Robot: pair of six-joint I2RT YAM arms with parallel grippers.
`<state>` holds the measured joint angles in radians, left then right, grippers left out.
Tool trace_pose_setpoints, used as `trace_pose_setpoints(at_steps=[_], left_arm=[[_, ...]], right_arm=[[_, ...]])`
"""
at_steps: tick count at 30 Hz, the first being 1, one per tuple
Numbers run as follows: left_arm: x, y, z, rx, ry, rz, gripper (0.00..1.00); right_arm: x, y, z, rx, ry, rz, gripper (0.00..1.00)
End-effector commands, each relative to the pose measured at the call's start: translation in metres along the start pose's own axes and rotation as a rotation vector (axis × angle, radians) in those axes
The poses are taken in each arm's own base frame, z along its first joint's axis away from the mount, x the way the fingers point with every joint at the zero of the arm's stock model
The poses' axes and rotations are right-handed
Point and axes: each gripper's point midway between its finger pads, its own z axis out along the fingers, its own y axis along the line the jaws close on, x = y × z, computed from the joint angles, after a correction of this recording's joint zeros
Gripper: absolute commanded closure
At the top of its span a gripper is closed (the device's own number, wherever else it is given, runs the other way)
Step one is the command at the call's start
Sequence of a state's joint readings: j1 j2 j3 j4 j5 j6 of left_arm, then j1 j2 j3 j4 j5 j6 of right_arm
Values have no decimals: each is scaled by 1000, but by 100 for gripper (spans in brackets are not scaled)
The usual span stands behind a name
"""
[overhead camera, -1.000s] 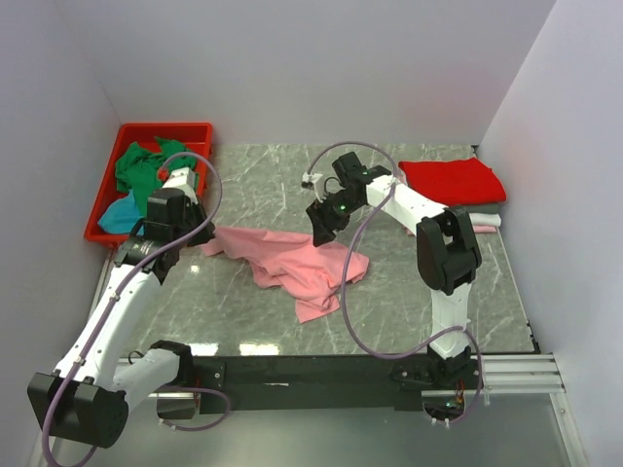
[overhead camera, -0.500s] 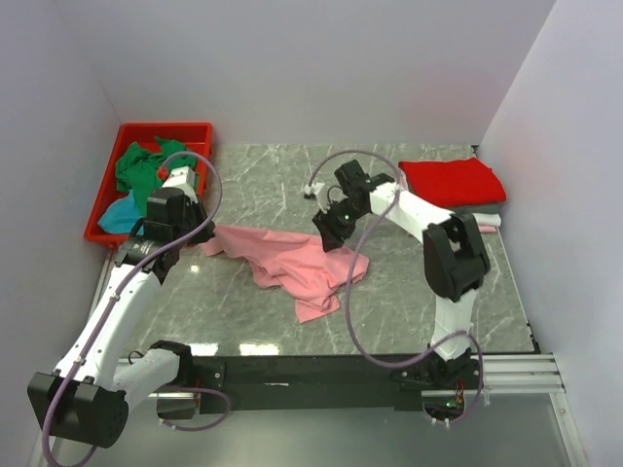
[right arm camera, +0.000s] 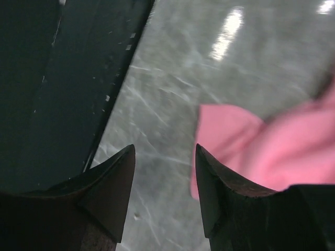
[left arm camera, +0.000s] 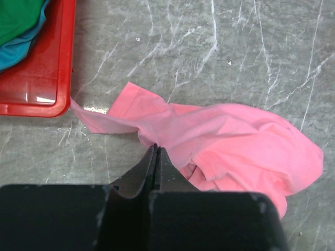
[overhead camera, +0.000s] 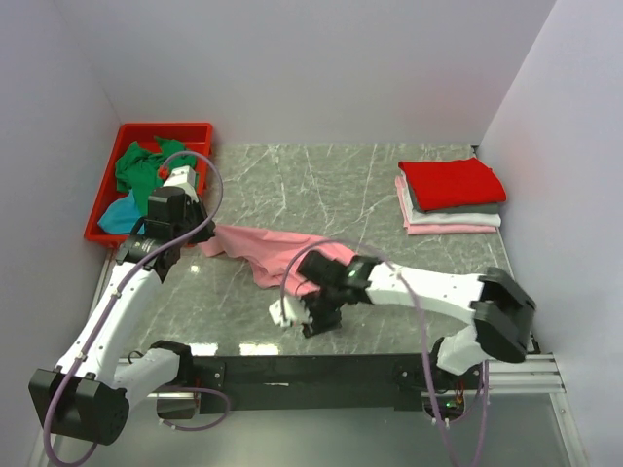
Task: Fold and stack the t-shirts
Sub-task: Flatten the tshirt out
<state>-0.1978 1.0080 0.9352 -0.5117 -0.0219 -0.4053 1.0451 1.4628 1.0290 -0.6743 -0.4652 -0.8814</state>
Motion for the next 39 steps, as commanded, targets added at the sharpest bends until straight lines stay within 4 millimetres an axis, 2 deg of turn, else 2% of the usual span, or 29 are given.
trace_pose_setpoints(at_steps=[1, 3, 8, 16, 19, 23, 25, 26, 28, 31, 35, 37, 39], left_arm=[[-20, -12, -6, 56, -67, -4, 100], [-20, -13, -7, 63, -66, -8, 100], [-18, -13, -9, 69, -68, -7, 100], [-18, -15, -10, 81, -70, -5, 100], [-17, -14, -10, 79, -69, -1, 100], [-18, -14, -11, 79, -73, -1, 100], [-17, -15, -12, 82, -73, -1, 100], [-17, -14, -11, 80, -72, -1, 100], [-15, -14, -10, 80, -69, -1, 100], [-15, -14, -10, 80, -68, -1, 100], [-16, -14, -9, 77, -69, -1, 100], [-17, -14, -9, 75, -69, -1, 100], [-17, -14, -9, 79, -69, -2, 100]], right_arm=[[12, -14, 32, 71, 121, -77, 44], [13, -21, 43, 81, 148, -59, 45], [17, -39, 52, 144, 189, -41, 45], [28, -41, 68, 139, 222, -6, 46], [29, -32, 73, 90, 213, 9, 55], [30, -24, 72, 53, 215, 24, 79], [22, -22, 66, 51, 184, 20, 89], [20, -20, 64, 47, 174, 18, 99], [9, -18, 54, 43, 138, 9, 100], [-20, -3, 37, -28, 52, -1, 100], [-71, 39, 9, -177, -66, -95, 100], [-86, 56, 5, -218, -89, -146, 100], [-106, 85, 4, -293, -117, -216, 100]])
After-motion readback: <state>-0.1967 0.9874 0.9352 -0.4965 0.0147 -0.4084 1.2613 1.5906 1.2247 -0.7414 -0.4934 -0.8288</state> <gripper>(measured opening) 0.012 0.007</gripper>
